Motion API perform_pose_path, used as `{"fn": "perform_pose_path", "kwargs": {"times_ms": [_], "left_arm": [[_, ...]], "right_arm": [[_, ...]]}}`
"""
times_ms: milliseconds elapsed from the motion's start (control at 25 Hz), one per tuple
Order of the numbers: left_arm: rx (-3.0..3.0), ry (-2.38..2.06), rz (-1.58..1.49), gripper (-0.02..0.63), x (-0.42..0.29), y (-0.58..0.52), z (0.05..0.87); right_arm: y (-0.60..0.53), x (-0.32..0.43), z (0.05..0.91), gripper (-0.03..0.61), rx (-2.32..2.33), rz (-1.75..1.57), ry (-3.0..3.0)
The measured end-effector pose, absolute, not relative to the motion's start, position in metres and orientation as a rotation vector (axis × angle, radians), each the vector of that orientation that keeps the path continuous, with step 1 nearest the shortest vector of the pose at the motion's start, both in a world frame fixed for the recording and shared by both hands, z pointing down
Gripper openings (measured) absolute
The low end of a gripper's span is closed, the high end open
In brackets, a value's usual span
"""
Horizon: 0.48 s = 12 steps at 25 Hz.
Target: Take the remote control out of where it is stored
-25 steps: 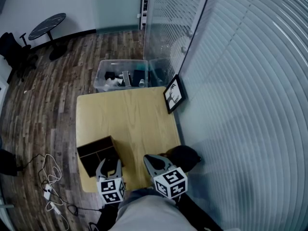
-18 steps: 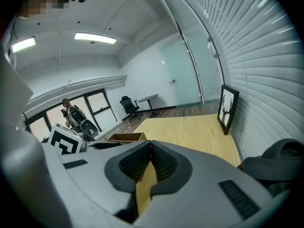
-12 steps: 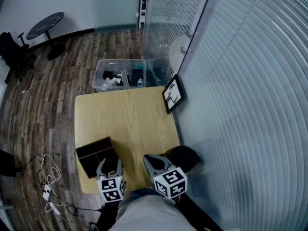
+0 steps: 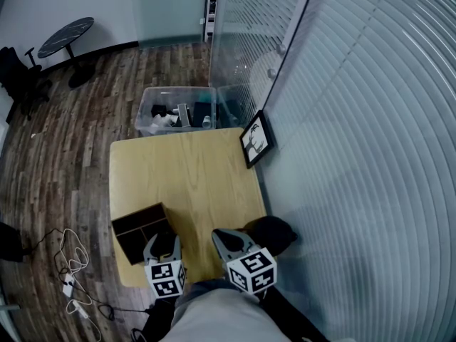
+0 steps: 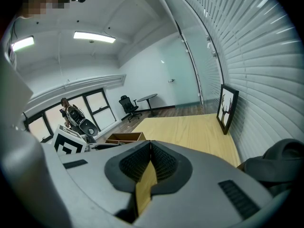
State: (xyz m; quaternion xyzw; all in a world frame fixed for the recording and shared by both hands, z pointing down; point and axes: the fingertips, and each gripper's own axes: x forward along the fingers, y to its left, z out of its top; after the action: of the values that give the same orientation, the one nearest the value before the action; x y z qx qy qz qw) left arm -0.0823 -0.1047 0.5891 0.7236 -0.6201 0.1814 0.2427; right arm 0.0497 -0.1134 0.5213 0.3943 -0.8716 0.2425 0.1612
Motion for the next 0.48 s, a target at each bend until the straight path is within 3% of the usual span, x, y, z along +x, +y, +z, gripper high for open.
{"fn": "perform_pose_path", "kwargs": {"times_ms": [480], "left_arm": [[1.970,-1.696,0.511,0.189,-0.0794,-0.1047,0.5952]], "right_arm": [[-0.1144,0.0537,0.5223,0.005,1.126,0.689,-2.485]]}}
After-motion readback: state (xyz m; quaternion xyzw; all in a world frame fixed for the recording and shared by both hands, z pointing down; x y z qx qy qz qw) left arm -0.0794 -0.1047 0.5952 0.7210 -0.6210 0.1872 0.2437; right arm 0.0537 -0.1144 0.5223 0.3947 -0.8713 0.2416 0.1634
